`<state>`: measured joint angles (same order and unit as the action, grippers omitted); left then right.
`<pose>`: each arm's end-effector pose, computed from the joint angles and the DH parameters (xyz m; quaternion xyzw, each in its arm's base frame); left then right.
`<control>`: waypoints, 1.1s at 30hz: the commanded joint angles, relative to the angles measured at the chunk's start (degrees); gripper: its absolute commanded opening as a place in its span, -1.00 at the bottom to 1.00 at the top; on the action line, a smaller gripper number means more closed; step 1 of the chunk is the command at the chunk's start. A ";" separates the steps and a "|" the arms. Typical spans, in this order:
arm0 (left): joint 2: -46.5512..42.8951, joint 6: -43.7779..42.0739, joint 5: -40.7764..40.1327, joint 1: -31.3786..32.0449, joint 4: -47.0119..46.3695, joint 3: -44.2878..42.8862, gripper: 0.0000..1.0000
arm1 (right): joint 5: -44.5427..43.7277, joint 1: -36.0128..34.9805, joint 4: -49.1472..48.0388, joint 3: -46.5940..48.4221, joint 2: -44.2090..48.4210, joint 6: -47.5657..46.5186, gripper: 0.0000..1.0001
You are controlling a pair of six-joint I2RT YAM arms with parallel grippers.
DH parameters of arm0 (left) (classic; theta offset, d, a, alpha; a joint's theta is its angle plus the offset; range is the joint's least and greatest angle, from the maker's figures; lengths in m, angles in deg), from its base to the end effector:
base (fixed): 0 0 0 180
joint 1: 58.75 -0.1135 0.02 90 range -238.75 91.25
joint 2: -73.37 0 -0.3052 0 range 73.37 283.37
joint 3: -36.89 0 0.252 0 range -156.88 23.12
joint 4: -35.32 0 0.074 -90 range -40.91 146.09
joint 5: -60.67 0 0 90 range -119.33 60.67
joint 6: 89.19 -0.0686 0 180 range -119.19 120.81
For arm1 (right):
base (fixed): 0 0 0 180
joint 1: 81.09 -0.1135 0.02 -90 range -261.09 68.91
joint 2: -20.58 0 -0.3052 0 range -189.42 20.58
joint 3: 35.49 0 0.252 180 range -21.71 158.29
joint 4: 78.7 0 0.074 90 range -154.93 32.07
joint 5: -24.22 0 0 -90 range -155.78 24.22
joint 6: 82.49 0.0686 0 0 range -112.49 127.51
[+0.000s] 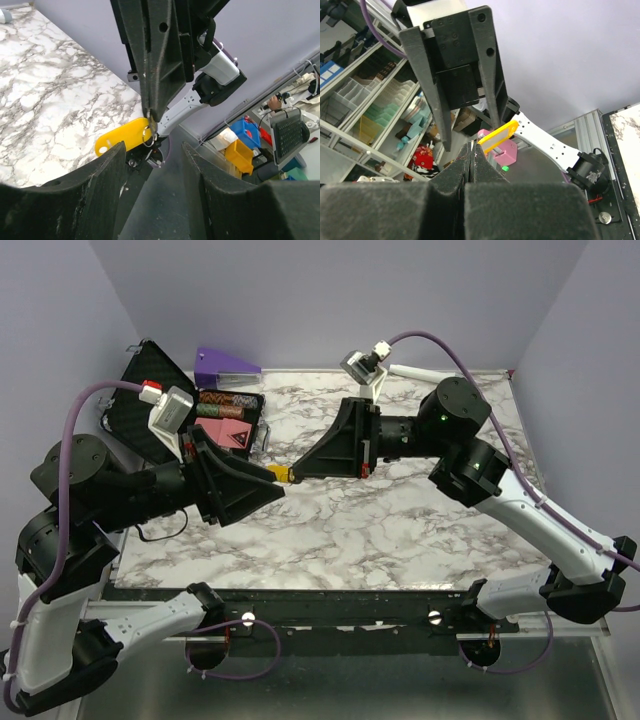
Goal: Remove the keys from the keyring
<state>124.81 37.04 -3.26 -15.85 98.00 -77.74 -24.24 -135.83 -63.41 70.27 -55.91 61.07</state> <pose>0.0374 -0.0759 0.5783 0.1998 0.6753 -0.5631 0.4323 0.1304 0.2632 0.5637 -0.2853 0.5729 0.7250 0.2545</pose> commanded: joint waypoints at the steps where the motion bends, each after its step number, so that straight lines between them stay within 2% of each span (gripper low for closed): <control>1: -0.02 0.42 1.88 -1.67 0.40 0.13 0.12 | 2.76 0.07 -4.06 0.57 0.64 1.19 -0.99; 10: -0.11 2.44 6.36 -2.55 -4.78 3.12 0.04 | 3.37 0.07 -5.30 0.74 0.20 1.90 -0.99; 21: 0.68 2.36 8.83 -3.43 -6.01 1.98 -0.27 | 3.99 0.07 -5.12 1.27 -0.85 1.81 -0.99; 33: 1.65 2.36 12.96 -4.49 -6.89 1.90 -0.44 | 4.43 0.07 -5.03 1.27 -1.38 1.64 -0.99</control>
<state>126.03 39.31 6.79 -19.81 92.82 -74.70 -21.49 -135.83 -67.04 70.27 -56.79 62.97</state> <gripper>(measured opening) 0.293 0.011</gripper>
